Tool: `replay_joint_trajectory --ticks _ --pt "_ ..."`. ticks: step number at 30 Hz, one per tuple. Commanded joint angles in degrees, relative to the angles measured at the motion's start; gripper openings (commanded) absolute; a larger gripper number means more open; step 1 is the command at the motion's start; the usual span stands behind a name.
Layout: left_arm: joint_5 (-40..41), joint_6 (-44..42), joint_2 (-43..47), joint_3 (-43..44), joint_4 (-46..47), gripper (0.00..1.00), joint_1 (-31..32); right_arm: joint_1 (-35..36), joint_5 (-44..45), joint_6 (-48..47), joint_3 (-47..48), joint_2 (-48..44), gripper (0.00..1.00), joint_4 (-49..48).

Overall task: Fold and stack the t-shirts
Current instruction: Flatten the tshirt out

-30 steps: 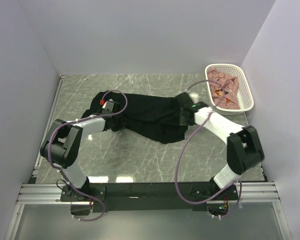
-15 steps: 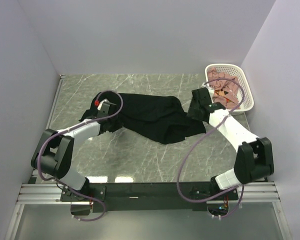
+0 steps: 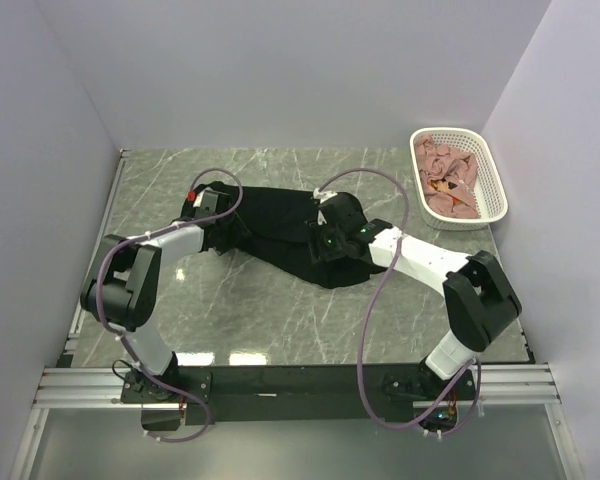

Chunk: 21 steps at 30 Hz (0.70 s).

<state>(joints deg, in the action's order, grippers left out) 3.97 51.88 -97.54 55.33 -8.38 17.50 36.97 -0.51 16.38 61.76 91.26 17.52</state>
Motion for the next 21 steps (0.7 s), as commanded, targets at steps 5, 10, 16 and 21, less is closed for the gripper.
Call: replay_joint_trajectory --ticks 5,10,16,21 --pt "-1.7 0.8 -2.7 -0.6 1.5 0.32 0.2 0.6 -3.9 -0.4 0.5 0.8 0.59 -3.5" --pt "-1.2 1.4 2.2 -5.8 -1.4 0.01 0.2 0.6 -2.7 0.8 -3.6 -1.6 0.59 -3.7" --pt "2.3 2.9 19.1 -19.2 -7.6 0.01 0.2 0.6 0.3 3.1 -8.6 -5.0 0.59 -2.7" --pt "4.6 6.5 38.8 -29.8 -15.5 0.02 0.1 -0.1 5.7 6.8 -13.3 -5.7 0.58 -2.1"
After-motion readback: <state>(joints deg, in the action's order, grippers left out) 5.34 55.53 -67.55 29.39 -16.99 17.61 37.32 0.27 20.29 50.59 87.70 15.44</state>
